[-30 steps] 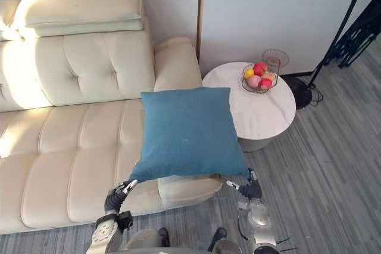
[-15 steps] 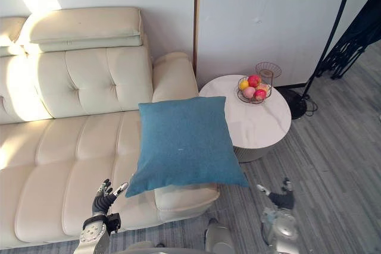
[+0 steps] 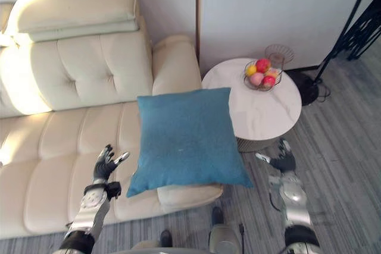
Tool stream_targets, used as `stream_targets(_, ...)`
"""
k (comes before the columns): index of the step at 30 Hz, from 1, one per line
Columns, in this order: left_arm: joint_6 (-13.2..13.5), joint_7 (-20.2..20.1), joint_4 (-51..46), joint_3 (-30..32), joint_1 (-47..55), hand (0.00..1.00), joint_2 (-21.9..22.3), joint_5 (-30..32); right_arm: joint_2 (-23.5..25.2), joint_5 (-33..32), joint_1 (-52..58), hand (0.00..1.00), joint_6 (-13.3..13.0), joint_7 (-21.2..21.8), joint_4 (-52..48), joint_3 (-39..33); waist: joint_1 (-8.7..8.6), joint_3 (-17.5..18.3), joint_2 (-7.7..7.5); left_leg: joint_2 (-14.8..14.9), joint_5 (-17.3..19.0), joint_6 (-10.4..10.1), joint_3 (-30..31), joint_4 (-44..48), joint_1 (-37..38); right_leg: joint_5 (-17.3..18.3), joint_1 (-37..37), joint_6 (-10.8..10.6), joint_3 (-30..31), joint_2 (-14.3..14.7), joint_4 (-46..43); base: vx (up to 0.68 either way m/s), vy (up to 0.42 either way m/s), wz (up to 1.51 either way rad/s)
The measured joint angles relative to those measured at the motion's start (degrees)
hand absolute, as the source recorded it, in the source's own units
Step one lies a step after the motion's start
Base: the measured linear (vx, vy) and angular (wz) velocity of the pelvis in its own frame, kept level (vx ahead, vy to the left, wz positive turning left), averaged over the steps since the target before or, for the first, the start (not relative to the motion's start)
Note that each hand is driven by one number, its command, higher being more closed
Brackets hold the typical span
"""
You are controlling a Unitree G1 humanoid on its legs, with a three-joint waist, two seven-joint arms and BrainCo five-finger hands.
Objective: Pick up cushions and gather them together orderly.
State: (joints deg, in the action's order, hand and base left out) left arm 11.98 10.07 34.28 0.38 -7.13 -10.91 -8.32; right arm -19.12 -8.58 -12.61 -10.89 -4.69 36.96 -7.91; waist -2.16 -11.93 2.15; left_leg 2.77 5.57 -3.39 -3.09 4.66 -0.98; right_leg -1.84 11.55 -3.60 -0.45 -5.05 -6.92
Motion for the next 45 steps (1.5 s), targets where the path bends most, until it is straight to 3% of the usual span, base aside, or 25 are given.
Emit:
stream_targets(1,0.06,0.12,1.74,-0.83,-3.11,0.0,0.19,-0.04,0.01,-0.38,-4.22,0.0,0.02,-0.04,1.35,1.98,0.02,-1.14,0.47,-0.46,-0.42,0.31,0.06,0.03,-2.75,-1.19,2.53,0.07,-0.19,-0.32,0.08,-0.14,0.037,0.16)
stream_targets(4,0.1,1.24,5.25,-3.14,-10.01,0.0,0.57,-0.23,0.59,-1.51,-13.82,0.0,0.05,-0.33,6.4,4.68,0.13,-6.28,0.39,-1.03,-1.79,0.54,0.31,0.08,-5.67,-2.85,5.09,0.03,-0.09,-1.19,0.21,-0.16,0.019,0.14)
stream_targets(8,0.05,2.92,9.38,-6.72,-18.18,0.0,1.49,-1.95,2.21,-3.07,-22.64,0.0,0.23,-1.97,11.99,7.28,0.12,-10.45,0.0,-1.53,-2.25,0.55,0.28,1.61,-8.44,-4.84,6.99,0.24,0.44,-1.24,0.69,-0.19,-0.008,0.01)
stream_targets(9,0.03,3.47,10.62,-7.76,-20.74,1.0,1.79,-2.56,2.72,-3.44,-25.15,0.0,0.26,-2.81,13.22,7.87,0.08,-11.61,0.02,-1.53,-2.32,0.45,0.3,2.12,-8.82,-5.5,7.04,0.37,0.61,-1.18,1.04,-0.18,-0.037,-0.06)
stream_targets(10,-0.08,4.22,12.05,-8.48,-22.78,1.0,2.07,-3.29,3.05,-4.07,-26.9,1.0,0.41,-3.03,14.15,8.58,-0.1,-11.74,0.01,-1.52,-2.32,0.44,0.43,2.36,-9.6,-5.92,7.76,0.27,0.69,-1.13,1.2,-0.17,-0.048,-0.08)
stream_targets(17,-0.4,7.76,15.05,-11.15,-31.68,1.0,-0.54,-6.97,2.81,-4.87,-32.97,1.0,1.22,-5.18,14.67,13.53,-0.1,-12.01,0.07,-0.76,-4.04,-0.84,1.33,2.37,-13.12,-8.16,10.05,1.03,0.29,-0.73,2.93,-0.07,-0.053,0.05)
stream_targets(24,-0.34,10.26,1.9,-11.12,-30.91,1.0,-3.31,-7.45,0.77,-4.84,-29.3,1.0,1.07,-5.74,0.02,15.85,-0.1,-13.61,0.02,-0.46,-4.19,-1.01,1.21,2.23,-13.65,-9.8,9.72,1.02,0.46,-0.41,5.31,0.03,-0.015,-0.03)
stream_targets(30,-0.02,12.04,-17.52,-10.97,-16.46,1.0,-2.02,-6.71,4.14,-4.13,-12.58,1.0,-0.02,-7.9,-19.48,15.37,-0.12,-13.35,-0.07,0.4,-3.5,-0.86,1.11,0.17,-7.64,-9.84,3.17,0.99,0.8,0.89,8.38,0.11,0.009,-0.02)
stream_targets(35,0.01,12.49,-28.21,-10.99,-2.76,1.0,0.02,-5.36,7.96,-0.52,-1.28,1.0,-0.07,-7.91,-32.42,15.12,-0.01,-13.15,-0.14,0.58,-2.71,-0.83,0.48,-0.43,-4.12,-9.83,-1.06,0.99,1.36,1.26,10.9,0.05,0.009,-0.06)
stream_targets(39,0.02,12.39,-34.19,-11.56,9.81,1.0,2.25,-4.34,9.39,1.55,8.96,1.0,-0.66,-7.53,-41.71,17.68,1.08,-6.36,-0.29,1.42,-0.8,-0.81,-0.58,0.17,-2.0,-9.76,-3.19,0.93,2.42,2.13,12.01,0.04,0.0,-0.19)
stream_targets(45,1.97,12.42,-38.43,-11.52,13.93,1.0,2.91,-3.13,10.75,2.52,12.36,1.0,-4.4,-7.37,-45.28,19.17,2.96,-3.9,-1.62,1.28,0.22,-0.3,-3.6,2.97,-0.84,-9.0,-1.74,-0.2,5.45,1.99,6.71,-0.07,0.027,-0.26)
